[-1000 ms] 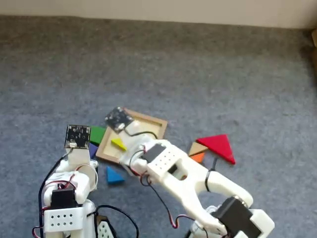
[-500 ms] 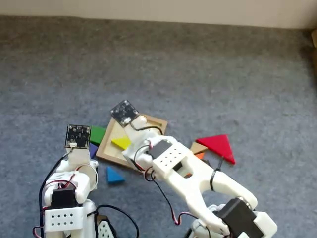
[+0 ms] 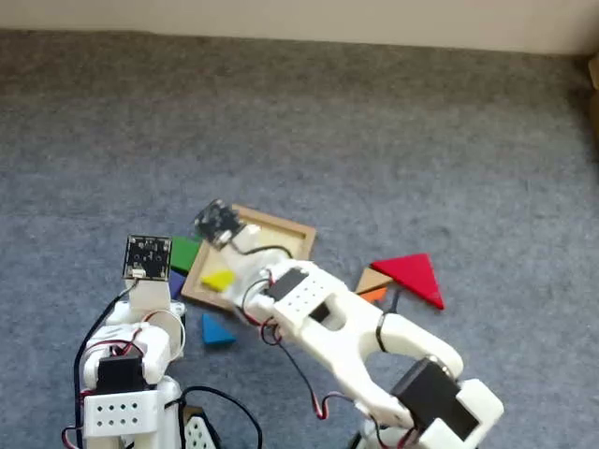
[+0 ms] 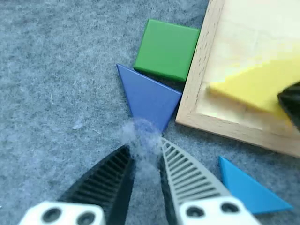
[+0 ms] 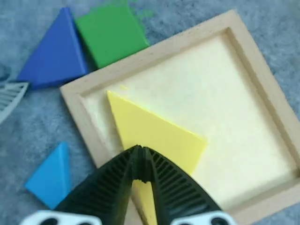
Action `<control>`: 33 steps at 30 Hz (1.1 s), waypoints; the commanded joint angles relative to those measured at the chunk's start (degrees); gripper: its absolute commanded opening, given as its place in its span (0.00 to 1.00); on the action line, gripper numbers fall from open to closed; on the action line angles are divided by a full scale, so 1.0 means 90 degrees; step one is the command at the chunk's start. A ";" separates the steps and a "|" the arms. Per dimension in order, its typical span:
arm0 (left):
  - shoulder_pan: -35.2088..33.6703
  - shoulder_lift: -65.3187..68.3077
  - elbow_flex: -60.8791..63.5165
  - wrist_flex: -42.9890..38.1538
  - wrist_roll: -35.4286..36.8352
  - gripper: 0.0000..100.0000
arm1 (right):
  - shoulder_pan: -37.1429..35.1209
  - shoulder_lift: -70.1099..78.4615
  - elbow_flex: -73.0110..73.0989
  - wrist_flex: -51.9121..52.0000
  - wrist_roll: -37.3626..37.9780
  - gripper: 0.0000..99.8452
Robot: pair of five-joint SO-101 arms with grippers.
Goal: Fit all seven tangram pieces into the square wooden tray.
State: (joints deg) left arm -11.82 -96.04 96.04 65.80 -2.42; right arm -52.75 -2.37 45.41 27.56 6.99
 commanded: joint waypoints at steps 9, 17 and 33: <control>0.0063 -0.0054 0.0171 -0.0088 -0.0020 0.08 | -0.0259 -0.0220 0.0034 0.1148 0.0176 0.01; 0.0063 -0.0054 0.0171 -0.0088 -0.0020 0.08 | 0.0435 -0.2222 0.0103 0.1118 0.0147 0.01; 0.0063 -0.0054 0.0171 -0.0088 -0.0020 0.08 | 0.1265 -0.0484 0.0327 0.0347 -0.0557 0.01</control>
State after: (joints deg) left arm -11.82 -96.04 96.04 65.80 -2.42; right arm -42.29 -9.14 50.42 31.96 2.42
